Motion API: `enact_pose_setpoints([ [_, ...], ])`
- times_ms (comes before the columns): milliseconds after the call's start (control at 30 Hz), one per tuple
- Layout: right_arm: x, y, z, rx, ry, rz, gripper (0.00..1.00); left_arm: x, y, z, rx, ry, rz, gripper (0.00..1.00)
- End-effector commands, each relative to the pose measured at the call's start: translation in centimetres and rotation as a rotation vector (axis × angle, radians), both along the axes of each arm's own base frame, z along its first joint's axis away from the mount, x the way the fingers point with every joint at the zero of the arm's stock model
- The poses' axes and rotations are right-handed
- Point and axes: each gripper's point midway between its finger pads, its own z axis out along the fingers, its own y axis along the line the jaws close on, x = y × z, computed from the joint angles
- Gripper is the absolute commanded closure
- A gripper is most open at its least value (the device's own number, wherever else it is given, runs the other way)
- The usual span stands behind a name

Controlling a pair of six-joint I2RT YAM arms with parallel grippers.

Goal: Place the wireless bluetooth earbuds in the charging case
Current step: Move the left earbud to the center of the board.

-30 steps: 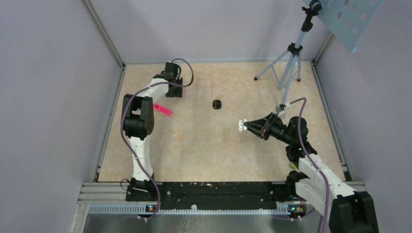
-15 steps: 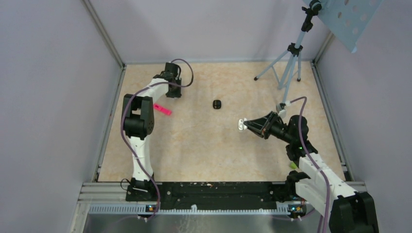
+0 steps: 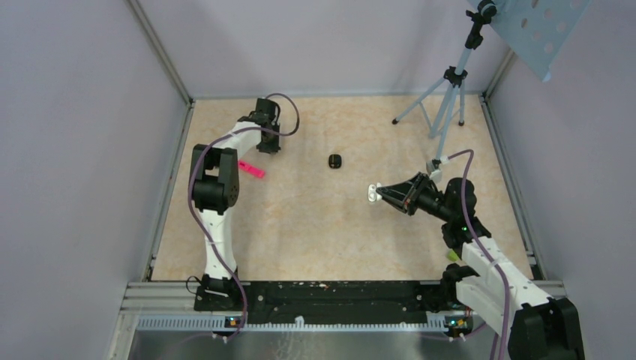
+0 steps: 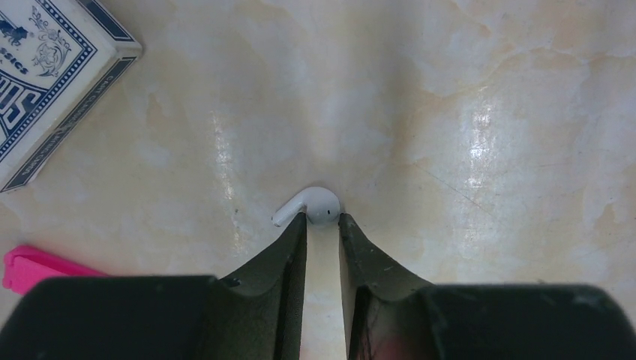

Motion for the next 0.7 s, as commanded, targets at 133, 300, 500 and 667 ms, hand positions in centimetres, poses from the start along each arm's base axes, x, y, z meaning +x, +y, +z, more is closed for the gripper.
enact_pose_setpoints([
  [133,0.0,0.4,2.8,0.011,-0.096,0.019,1.0,0.0,0.0,1.0,-0.022,-0.018,-0.002,0.79],
  [300,-0.1,0.4,2.7,0.012,-0.097,0.021,1.0,-1.0,-1.3,2.7,-0.1,-0.027,-0.013,0.79],
  [500,-0.1,0.5,2.7,0.017,-0.099,0.024,1.0,-3.1,-4.1,3.6,-0.272,0.002,-0.047,0.78],
  [667,-0.1,0.5,2.6,0.016,-0.099,0.025,1.0,-4.8,-6.0,4.8,-0.386,0.013,-0.039,0.78],
])
